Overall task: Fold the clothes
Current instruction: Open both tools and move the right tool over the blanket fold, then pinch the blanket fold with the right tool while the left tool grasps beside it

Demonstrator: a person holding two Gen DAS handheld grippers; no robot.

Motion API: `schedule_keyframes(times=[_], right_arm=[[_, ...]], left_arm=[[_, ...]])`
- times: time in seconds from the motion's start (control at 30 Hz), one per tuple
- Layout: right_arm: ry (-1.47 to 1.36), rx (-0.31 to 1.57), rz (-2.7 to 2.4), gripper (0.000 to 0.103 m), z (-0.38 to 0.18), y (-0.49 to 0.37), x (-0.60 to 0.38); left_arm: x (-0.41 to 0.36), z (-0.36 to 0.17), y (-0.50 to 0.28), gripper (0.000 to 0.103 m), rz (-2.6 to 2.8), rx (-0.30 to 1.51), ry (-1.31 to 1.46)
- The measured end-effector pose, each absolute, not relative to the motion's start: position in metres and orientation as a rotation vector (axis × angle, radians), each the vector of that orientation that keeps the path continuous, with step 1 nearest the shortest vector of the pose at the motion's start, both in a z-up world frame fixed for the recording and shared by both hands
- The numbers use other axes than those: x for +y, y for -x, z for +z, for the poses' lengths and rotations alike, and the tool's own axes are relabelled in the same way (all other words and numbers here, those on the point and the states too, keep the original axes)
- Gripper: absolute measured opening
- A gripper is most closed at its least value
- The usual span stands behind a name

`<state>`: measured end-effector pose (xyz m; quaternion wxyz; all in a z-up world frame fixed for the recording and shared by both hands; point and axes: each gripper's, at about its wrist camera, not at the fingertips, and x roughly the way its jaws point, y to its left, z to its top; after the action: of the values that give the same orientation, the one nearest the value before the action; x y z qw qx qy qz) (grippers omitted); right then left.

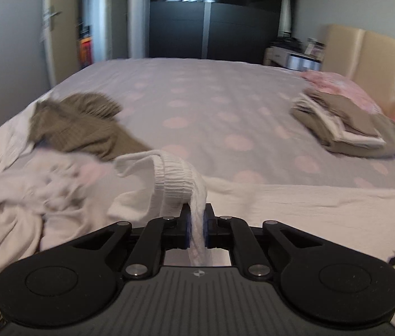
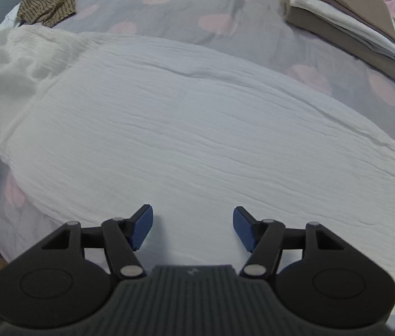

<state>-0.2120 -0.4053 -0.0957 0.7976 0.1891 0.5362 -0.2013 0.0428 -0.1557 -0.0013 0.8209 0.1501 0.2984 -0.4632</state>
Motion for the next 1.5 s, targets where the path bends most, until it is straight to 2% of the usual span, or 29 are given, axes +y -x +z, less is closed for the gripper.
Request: schedule_keyframes(times=[0.17,0.37,0.53,0.67,0.73,0.9,1.07,1.17,1.27,1.5], right_arm=[[-0.429,1.135,-0.393,0.067,-0.087,0.199,-0.395],[-0.407,1.141,-0.359,0.067,-0.085,0.185,-0.388],[-0.385,1.149,-0.338,0.067,-0.085,0.174,-0.385],[-0.369,1.151,-0.33,0.067,-0.087,0.166,-0.385],[-0.364,1.143,-0.323,0.067,-0.085,0.161,-0.384],[-0.343,1.1,-0.281,0.067,-0.074,0.151,-0.376],[-0.301,1.077,-0.213,0.066,-0.07,0.14,-0.36],[-0.247,1.077,-0.269,0.063,-0.075,0.136,-0.361],[-0.348,1.076,-0.337,0.054,-0.085,0.137,-0.382],[-0.537,1.109,-0.357,0.053,-0.11,0.131,-0.401]], left_arm=[[-0.189,-0.01,0.014,0.006,-1.143,0.555,-0.473],[-0.215,-0.045,0.077,0.006,-1.303,0.495,-0.679],[-0.229,-0.076,0.108,0.007,-1.412,0.537,-0.82],[-0.231,-0.096,0.125,0.015,-1.465,0.557,-0.923],[-0.229,-0.097,0.131,0.024,-1.498,0.555,-0.951],[-0.215,-0.086,0.127,0.041,-1.554,0.589,-0.911],[-0.198,-0.068,0.115,0.041,-1.548,0.63,-0.844],[-0.193,-0.06,0.102,0.047,-1.472,0.64,-0.78],[-0.19,-0.056,0.086,0.051,-1.381,0.657,-0.691],[-0.202,-0.046,0.056,0.053,-1.325,0.723,-0.547]])
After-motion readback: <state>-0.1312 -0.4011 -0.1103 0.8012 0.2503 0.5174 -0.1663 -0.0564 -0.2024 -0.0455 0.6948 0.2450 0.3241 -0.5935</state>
